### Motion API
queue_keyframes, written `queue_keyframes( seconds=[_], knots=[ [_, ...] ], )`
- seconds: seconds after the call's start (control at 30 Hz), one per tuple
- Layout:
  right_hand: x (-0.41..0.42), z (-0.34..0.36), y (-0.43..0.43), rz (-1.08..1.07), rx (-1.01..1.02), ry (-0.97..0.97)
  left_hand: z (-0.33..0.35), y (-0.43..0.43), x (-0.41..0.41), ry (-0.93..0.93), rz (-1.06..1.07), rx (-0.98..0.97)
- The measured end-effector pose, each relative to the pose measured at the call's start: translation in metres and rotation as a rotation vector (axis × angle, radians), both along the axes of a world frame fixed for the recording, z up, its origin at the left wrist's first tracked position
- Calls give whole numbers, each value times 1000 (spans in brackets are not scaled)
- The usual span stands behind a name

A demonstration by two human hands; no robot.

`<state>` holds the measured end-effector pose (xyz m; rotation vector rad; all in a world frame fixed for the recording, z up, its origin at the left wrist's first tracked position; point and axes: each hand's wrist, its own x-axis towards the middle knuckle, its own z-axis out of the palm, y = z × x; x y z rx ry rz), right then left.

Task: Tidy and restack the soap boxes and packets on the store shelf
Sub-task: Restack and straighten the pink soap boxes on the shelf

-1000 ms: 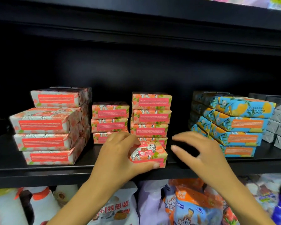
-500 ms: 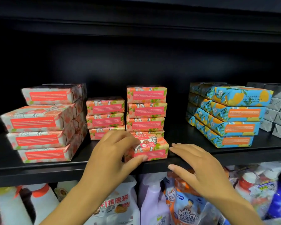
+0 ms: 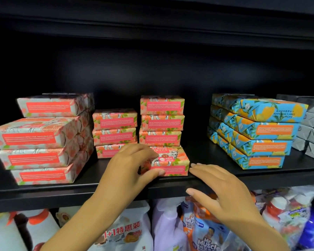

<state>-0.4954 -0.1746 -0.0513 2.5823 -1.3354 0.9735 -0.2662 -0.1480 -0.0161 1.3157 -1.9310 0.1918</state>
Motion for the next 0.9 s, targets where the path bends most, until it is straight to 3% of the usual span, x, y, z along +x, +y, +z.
queue_keyframes(
  seconds=[0.43,0.53,0.67,0.9],
  knots=[
    [1,6,2,2,41,5,-3,-8,-2,-79,50,-10],
    [3,22,5,45,76,-187,-11,4,8,-41,85,-84],
    [27,52,6,152,-69,-347,-21,22,33,-62,204,-179],
    [123,102,-9,264,-147,21,-32,38,60,-119,240,-166]
  ],
)
